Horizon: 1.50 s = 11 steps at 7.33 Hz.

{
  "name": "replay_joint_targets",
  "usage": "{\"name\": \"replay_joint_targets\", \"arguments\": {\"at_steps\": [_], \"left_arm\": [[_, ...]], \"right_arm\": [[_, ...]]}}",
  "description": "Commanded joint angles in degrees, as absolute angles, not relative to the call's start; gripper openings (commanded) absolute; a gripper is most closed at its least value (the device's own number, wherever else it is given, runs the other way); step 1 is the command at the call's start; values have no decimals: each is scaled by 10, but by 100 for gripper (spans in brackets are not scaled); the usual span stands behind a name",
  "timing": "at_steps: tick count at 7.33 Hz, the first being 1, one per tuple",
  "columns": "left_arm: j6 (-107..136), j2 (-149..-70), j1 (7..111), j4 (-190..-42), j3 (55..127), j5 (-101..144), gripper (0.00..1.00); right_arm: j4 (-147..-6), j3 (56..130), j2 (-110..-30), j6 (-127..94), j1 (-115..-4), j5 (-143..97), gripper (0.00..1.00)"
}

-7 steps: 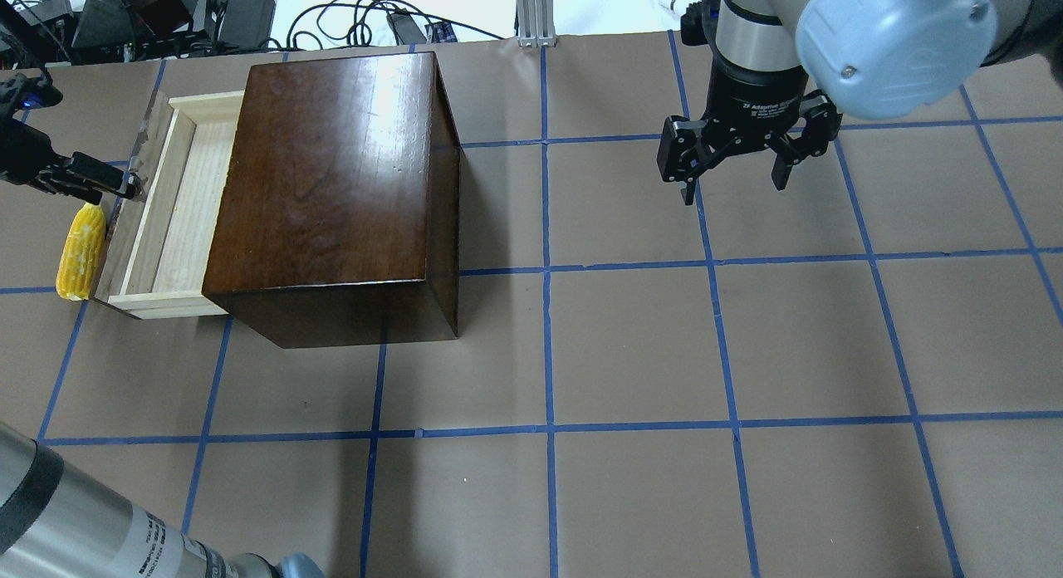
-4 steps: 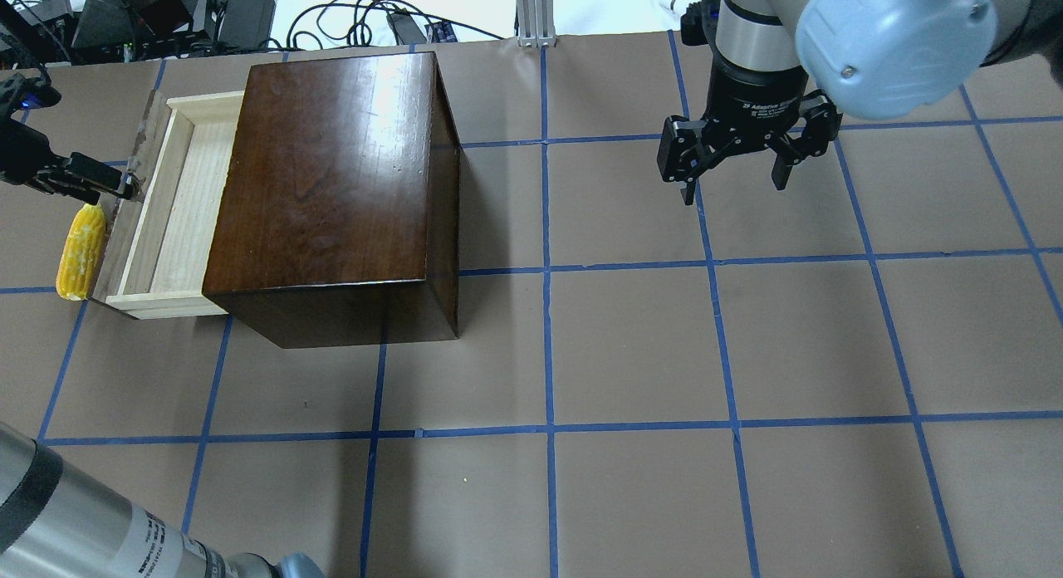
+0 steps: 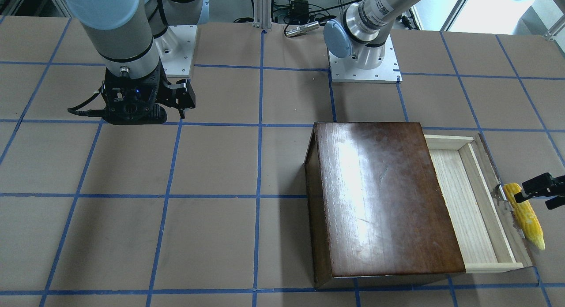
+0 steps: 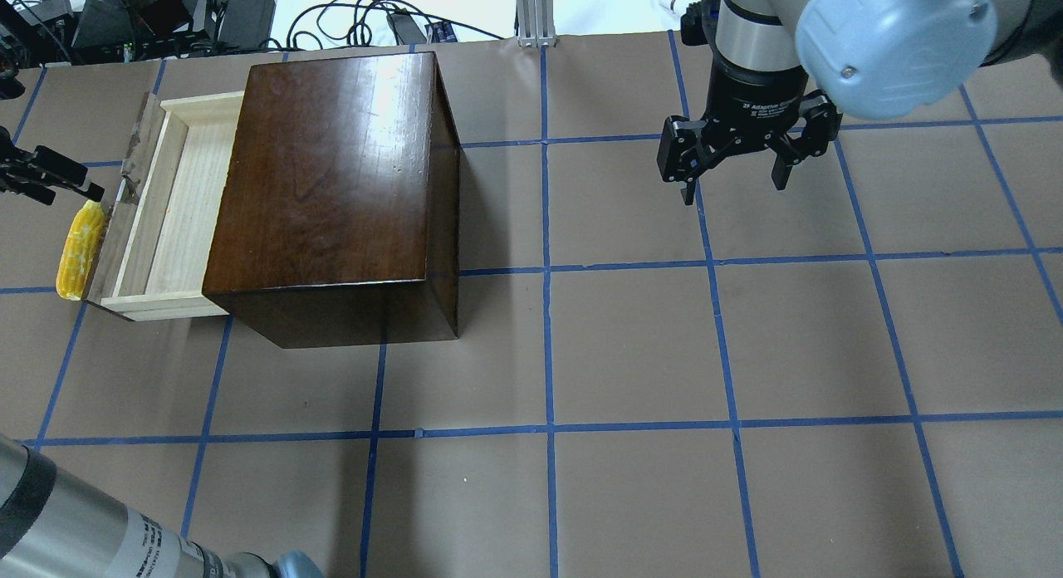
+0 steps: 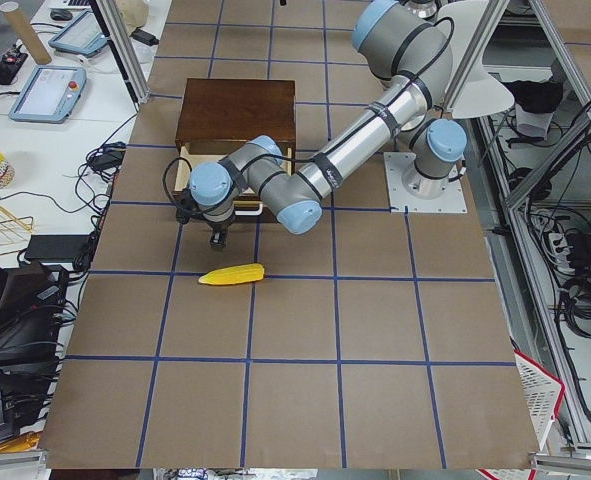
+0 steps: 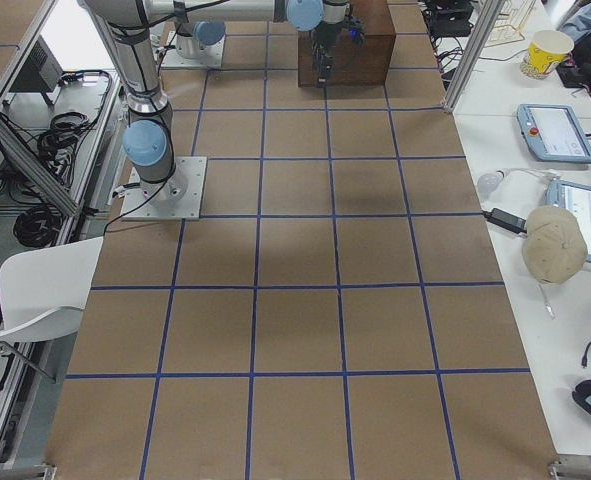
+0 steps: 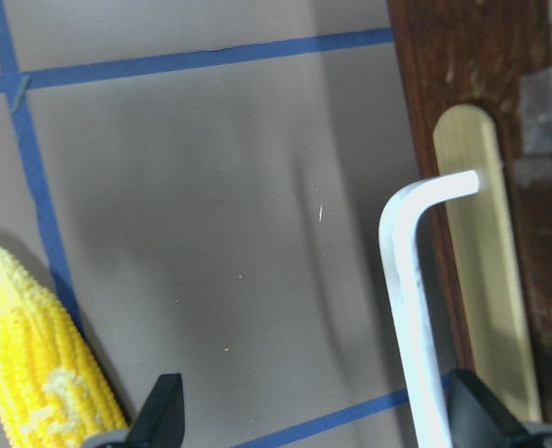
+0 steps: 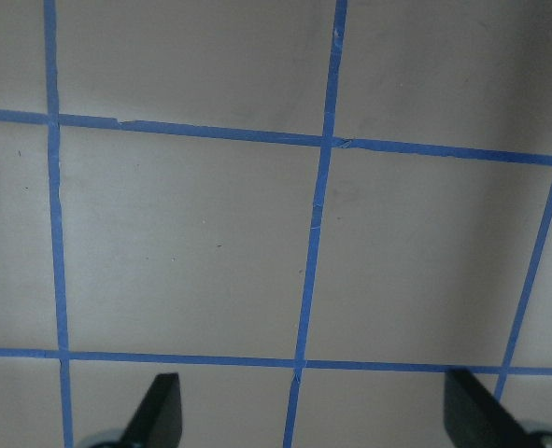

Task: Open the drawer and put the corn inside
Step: 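Lower the left gripper over the yellow corn and close on it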

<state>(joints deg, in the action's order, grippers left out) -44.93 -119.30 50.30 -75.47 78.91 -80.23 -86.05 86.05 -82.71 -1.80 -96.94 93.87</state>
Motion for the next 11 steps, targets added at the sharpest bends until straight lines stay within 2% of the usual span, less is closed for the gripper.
{"name": "replay_joint_targets", "arguments": {"at_steps": [1,11], "left_arm": [[-383,-1204,495,-746,767,-851,100],[-320,-1294,494,-678,790,-912,100]], "right_arm": [[-860,860,-827,-18,-969,939,100],[-860,860,-827,-18,-969,939,100]]}}
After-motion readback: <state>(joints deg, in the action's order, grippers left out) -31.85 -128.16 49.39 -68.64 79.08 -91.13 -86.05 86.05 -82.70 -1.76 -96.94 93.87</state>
